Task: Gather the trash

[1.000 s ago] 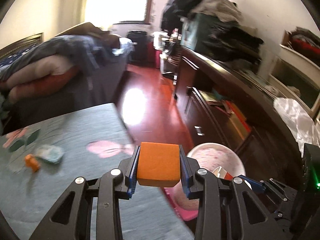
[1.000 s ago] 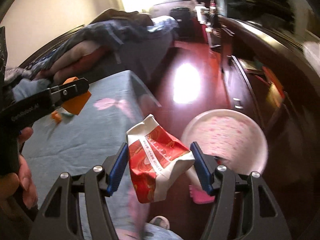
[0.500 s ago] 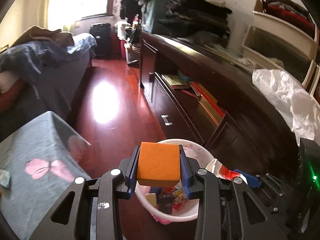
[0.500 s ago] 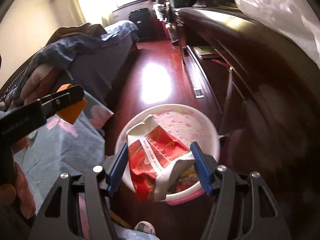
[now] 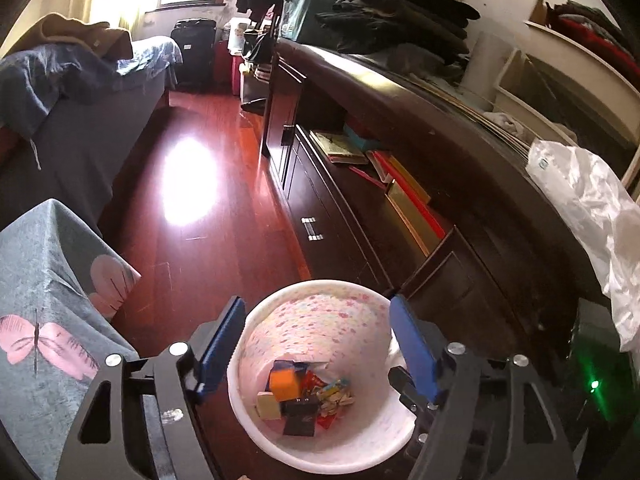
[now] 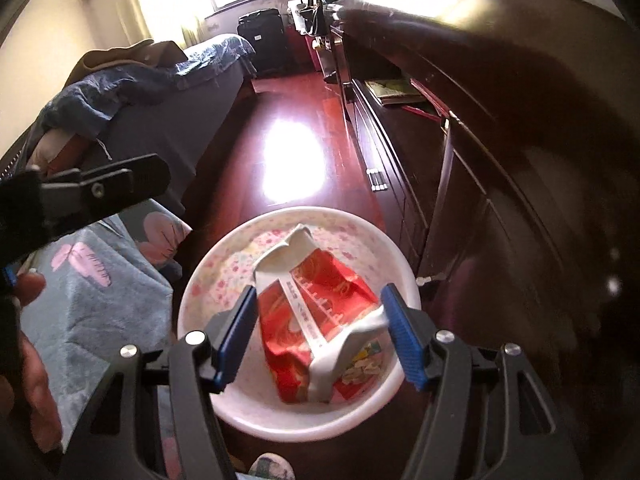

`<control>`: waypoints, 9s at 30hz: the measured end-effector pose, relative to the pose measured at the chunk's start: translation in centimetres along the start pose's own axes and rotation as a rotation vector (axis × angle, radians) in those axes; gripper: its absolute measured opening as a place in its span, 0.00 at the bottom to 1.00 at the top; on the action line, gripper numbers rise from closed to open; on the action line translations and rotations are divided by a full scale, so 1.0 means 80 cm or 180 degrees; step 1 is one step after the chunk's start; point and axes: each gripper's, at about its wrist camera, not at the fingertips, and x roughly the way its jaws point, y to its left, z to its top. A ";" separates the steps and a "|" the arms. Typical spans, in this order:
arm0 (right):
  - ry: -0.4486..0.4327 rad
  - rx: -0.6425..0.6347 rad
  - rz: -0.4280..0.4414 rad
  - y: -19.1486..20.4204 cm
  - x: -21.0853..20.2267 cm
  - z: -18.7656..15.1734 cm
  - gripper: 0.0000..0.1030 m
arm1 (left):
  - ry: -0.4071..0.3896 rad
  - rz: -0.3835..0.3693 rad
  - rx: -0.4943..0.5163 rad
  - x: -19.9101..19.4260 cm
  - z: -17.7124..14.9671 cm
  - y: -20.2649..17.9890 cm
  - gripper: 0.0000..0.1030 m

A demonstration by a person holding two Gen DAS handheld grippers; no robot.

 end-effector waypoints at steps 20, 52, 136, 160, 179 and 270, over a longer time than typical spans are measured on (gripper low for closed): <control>0.0121 -0.0122 0.0005 0.050 -0.025 -0.010 0.84 | -0.0288 0.0485 -0.0098 -0.062 0.001 0.051 0.91; 0.0224 -0.1405 0.1125 0.378 -0.094 -0.059 0.89 | -0.0473 0.1996 -0.1496 -0.253 -0.118 0.372 0.93; 0.0565 -0.1432 0.1757 0.473 -0.052 -0.054 0.14 | -0.0691 0.1790 -0.1566 -0.338 -0.165 0.350 0.22; 0.0188 -0.0491 0.1073 0.186 -0.096 -0.027 0.14 | -0.0509 0.0871 -0.0513 -0.210 -0.070 0.125 0.22; 0.0173 0.0056 0.0444 0.038 -0.051 -0.013 0.15 | -0.0200 0.0172 0.0050 -0.079 -0.024 0.008 0.22; -0.1771 -0.1418 0.0868 0.426 -0.528 -0.167 0.97 | -0.2119 0.2457 -0.0927 -0.704 -0.284 0.133 0.97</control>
